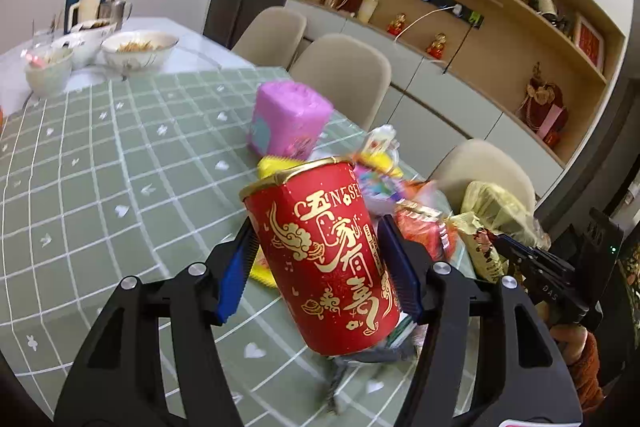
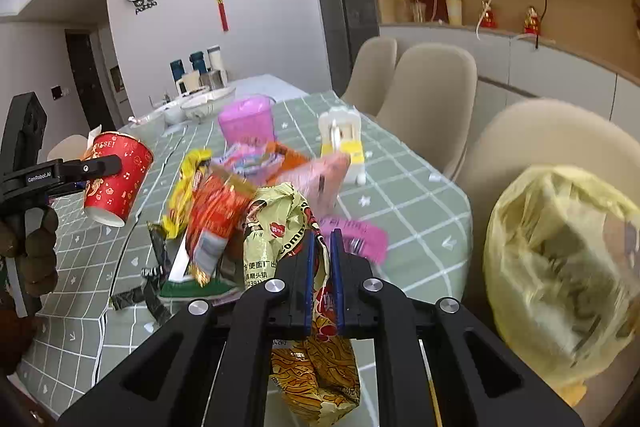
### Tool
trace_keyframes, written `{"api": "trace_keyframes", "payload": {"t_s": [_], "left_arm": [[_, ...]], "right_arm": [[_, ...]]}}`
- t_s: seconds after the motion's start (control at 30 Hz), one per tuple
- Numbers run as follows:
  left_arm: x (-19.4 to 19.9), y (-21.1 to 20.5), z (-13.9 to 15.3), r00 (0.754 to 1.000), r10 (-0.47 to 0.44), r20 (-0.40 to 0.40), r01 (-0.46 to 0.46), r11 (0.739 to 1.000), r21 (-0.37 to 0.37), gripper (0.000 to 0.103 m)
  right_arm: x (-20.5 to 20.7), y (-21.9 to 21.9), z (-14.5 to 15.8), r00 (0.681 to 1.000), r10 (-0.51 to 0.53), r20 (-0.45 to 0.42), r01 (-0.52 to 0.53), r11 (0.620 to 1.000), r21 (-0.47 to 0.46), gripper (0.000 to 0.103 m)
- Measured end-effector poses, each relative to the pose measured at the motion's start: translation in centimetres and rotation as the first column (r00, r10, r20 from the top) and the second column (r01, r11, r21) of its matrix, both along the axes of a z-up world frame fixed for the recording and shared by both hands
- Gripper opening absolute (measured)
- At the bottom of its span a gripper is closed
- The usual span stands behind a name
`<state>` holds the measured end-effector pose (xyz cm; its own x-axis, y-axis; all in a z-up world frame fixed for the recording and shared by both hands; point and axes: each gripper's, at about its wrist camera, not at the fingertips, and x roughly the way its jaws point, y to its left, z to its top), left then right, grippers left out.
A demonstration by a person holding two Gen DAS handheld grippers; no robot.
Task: Collect trash
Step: 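Carry the red cup and gold wrapper with both tools to the yellow-bagged bin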
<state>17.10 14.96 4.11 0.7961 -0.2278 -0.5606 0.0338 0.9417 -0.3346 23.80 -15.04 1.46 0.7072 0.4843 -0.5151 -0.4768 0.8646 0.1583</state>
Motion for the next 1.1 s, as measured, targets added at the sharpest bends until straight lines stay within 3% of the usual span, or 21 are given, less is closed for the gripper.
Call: {"api": "trace_keyframes", "payload": {"t_s": [0.13,0.3,0.57,0.77,0.97,1.1], "left_arm": [[0.9,-3.4,2.1,0.995,-0.049,0.085,0.045,0.997,0.057,0.058],[2.9,-8.3,3.6,0.981,-0.142,0.134,0.131,0.988,0.083,0.058],[7.7,-18.4,5.0,0.925,-0.316,0.211,0.307,0.949,0.074,0.058],[12.2,-26.6,3.9,0.884,-0.432,0.182,0.432,0.901,0.039,0.059],[17.3,-34.1,1.7,0.845,-0.522,0.112,0.529,0.848,-0.033,0.059],[19.4,-38.8,0.4,0.827,-0.558,0.071,0.56,0.828,-0.021,0.06]], "right_arm": [[0.1,-1.6,1.3,0.998,-0.036,0.059,0.036,0.999,0.007,0.009],[-0.5,-4.7,3.4,0.983,-0.107,0.149,0.108,0.994,-0.004,0.009],[-0.4,-12.7,4.7,0.934,-0.274,0.23,0.287,0.958,-0.024,0.009],[-0.3,-19.2,4.4,0.888,-0.388,0.247,0.41,0.911,-0.043,0.009],[-0.2,-26.0,3.8,0.82,-0.513,0.253,0.54,0.841,-0.045,0.009],[-0.7,-29.3,3.3,0.784,-0.571,0.245,0.593,0.805,-0.02,0.009]]}}
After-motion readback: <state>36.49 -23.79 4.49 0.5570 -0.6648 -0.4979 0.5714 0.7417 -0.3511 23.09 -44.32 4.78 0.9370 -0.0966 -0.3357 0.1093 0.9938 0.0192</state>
